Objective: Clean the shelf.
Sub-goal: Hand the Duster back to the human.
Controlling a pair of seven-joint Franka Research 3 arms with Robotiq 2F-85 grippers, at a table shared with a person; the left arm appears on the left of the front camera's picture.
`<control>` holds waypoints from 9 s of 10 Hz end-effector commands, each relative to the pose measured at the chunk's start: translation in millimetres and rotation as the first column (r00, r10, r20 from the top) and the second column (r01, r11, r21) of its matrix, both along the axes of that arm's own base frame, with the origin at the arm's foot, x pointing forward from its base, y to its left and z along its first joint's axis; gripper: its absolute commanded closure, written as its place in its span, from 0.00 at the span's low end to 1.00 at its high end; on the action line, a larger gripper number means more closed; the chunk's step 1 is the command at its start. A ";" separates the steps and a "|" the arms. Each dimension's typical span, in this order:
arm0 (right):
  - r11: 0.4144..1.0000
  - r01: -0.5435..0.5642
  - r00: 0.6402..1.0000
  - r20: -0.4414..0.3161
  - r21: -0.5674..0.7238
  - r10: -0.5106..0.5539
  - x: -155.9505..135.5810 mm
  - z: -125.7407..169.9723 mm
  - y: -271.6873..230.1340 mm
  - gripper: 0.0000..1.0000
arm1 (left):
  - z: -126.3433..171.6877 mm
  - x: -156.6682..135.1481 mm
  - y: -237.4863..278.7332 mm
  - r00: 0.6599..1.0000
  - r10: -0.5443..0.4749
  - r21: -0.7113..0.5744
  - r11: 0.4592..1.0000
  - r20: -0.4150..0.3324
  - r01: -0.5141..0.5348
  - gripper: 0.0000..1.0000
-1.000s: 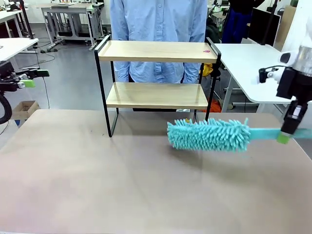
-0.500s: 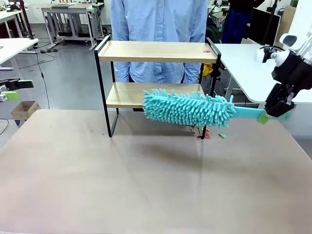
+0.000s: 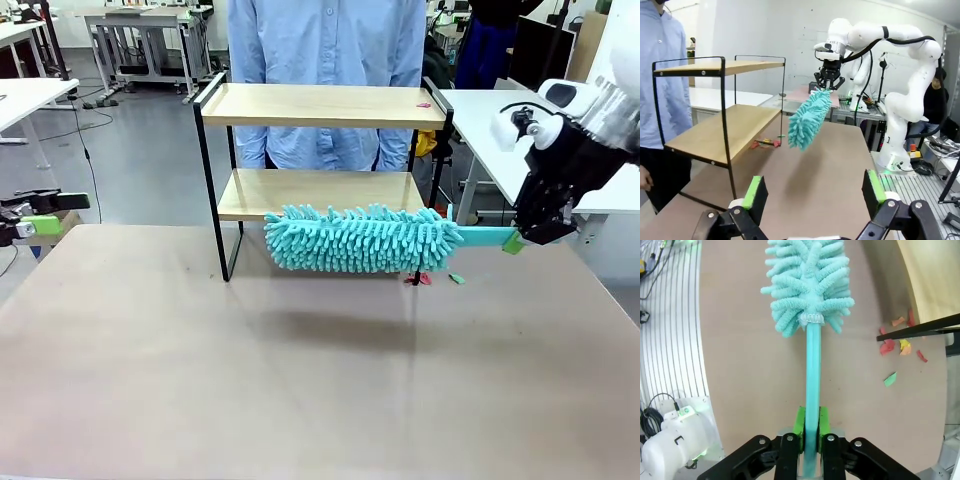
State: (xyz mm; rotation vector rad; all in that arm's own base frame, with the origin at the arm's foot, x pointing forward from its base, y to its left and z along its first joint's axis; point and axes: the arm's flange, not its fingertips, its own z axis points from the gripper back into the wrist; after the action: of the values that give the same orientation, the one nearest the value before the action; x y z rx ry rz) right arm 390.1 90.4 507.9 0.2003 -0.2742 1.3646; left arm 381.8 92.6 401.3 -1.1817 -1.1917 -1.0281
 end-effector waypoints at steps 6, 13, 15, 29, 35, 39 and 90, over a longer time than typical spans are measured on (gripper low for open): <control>0.979 -0.156 0.987 0.061 0.133 0.149 0.4 -4.2 5.1 0.87 | -8.2 -16.0 -53.3 0.998 0.018 0.009 1.000 0.058 -0.019 0.00; 0.975 -0.194 0.979 0.077 0.108 0.187 5.5 -4.1 18.9 0.87 | -7.0 -48.3 -146.4 0.986 0.020 -0.011 1.000 0.166 -0.018 0.00; 0.975 -0.194 0.979 0.077 0.108 0.187 5.5 -4.1 18.9 0.87 | -9.4 -44.4 -170.3 0.988 -0.019 0.002 1.000 0.154 0.019 0.00; 0.975 -0.194 0.979 0.077 0.108 0.187 5.5 -4.1 18.9 0.87 | -37.4 -30.5 -272.7 0.995 -0.065 0.022 0.998 0.073 0.063 0.00; 0.975 -0.194 0.979 0.077 0.108 0.187 5.5 -4.1 18.9 0.87 | -38.4 -32.3 -271.7 0.989 -0.126 0.005 0.992 0.080 0.126 1.00; 0.975 -0.194 0.979 0.077 0.108 0.187 5.5 -4.1 18.9 0.87 | -39.9 -33.2 -274.6 0.986 -0.149 0.009 0.989 0.074 0.148 1.00; 0.758 0.165 0.950 0.105 0.631 -0.294 -27.9 88.3 -135.4 0.00 | 67.6 -16.5 5.5 0.367 0.919 0.106 0.384 -0.144 -0.917 0.83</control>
State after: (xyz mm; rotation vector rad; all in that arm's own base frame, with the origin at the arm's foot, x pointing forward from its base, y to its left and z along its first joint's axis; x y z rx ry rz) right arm 360.8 -42.4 593.6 0.5667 -0.8903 0.9864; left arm 370.9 104.2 471.9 -0.3993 -1.3673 -0.0274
